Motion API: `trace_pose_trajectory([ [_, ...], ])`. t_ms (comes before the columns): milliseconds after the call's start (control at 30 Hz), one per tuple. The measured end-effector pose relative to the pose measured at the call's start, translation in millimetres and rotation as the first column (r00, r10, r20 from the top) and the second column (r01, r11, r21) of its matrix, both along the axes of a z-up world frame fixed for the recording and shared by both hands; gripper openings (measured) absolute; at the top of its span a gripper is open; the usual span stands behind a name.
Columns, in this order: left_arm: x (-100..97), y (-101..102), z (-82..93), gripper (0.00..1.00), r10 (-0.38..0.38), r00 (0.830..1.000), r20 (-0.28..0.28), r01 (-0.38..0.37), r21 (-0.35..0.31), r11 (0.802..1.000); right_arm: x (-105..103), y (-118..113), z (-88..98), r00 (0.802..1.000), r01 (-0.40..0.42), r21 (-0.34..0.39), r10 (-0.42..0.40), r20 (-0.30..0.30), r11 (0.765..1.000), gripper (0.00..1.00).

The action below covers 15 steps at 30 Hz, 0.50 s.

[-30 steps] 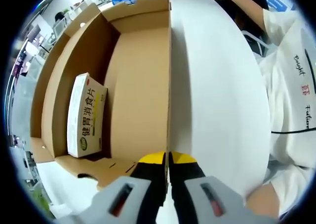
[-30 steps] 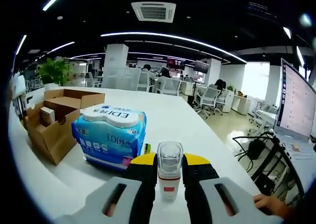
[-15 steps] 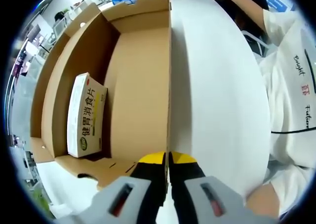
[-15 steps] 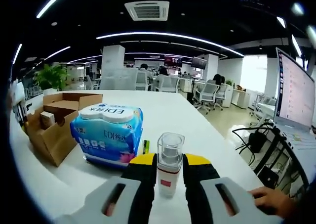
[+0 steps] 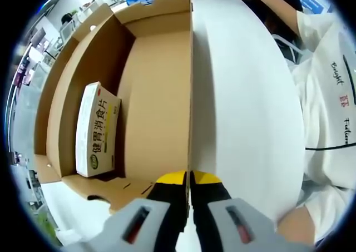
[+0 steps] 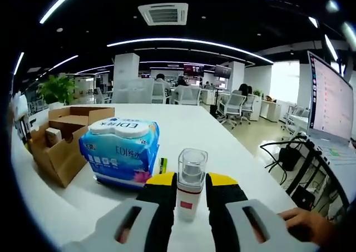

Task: Operate the shoe box by opening the lid, removing the specified soft item, and placing it in the target area until the item is outside and the box remains undamaged.

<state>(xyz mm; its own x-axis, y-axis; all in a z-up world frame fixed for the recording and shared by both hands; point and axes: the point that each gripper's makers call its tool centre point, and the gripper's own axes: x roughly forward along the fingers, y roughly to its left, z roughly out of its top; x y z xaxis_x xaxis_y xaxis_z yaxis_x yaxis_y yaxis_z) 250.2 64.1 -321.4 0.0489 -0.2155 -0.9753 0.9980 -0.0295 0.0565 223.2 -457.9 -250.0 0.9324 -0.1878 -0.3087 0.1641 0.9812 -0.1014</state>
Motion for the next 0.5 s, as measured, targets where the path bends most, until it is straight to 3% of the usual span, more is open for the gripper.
trace_pose_trajectory([
  [167,-0.2,0,0.2,0.02,-0.001,1.000,0.000,0.001,-0.001,1.000,-1,1,-3.5,1.000,0.005,-0.032,-0.005,-0.016,0.999,0.23],
  [300,-0.2,0,0.3,0.02,-0.001,1.000,0.001,0.001,-0.002,1.000,-3,0,-7.4,1.000,0.014,-0.011,-0.014,-0.010,1.000,0.25],
  [500,-0.6,0,0.3,0.02,-0.001,1.000,0.001,0.001,-0.001,1.000,-5,1,-11.0,1.000,0.001,-0.019,-0.002,-0.007,1.000,0.20],
])
